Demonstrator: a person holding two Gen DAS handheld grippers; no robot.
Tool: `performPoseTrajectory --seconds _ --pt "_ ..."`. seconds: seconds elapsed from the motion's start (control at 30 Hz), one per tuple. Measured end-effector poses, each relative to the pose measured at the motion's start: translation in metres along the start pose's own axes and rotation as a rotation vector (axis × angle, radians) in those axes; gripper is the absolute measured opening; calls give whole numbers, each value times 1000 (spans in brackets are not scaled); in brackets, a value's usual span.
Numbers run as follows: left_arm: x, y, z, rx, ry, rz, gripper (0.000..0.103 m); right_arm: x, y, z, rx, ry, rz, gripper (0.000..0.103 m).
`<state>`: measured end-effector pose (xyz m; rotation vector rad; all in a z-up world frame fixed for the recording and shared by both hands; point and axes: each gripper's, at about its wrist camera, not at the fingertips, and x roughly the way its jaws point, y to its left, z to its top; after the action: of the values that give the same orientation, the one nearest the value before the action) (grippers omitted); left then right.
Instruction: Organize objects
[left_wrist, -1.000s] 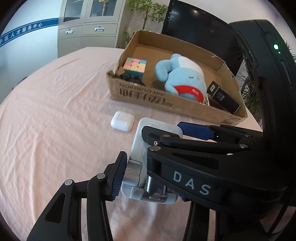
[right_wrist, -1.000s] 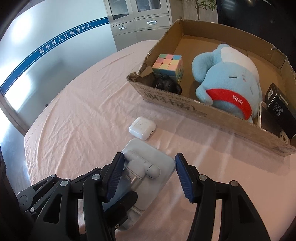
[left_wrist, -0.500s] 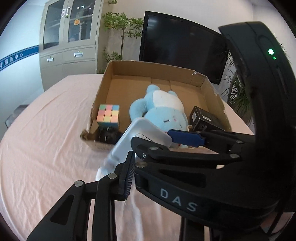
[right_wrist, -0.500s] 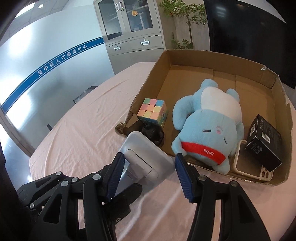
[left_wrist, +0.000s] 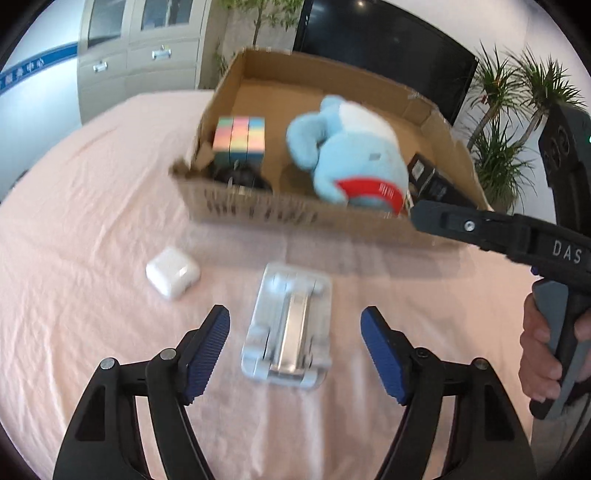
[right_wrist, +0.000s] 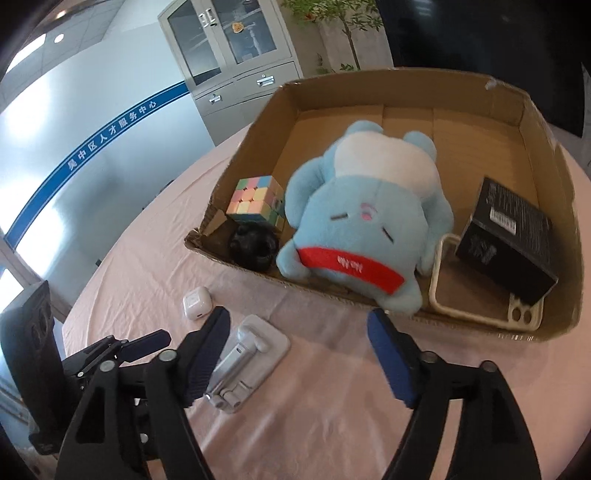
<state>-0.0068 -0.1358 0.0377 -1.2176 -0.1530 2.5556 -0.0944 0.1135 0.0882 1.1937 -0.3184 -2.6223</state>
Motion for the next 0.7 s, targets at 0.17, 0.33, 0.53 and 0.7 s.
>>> performPoseTrajectory --seconds 0.17,0.33,0.53,0.7 --pt "14 6 -17 4 54 15 74 38 -22 -32 152 142 100 80" --pt "31 8 -25 19 99 29 80 65 7 -42 144 213 140 80" --pt "41 -8 -25 75 105 48 86 93 35 -44 153 273 138 80" --pt "44 -13 -24 96 62 120 65 98 42 -45 149 263 104 80"
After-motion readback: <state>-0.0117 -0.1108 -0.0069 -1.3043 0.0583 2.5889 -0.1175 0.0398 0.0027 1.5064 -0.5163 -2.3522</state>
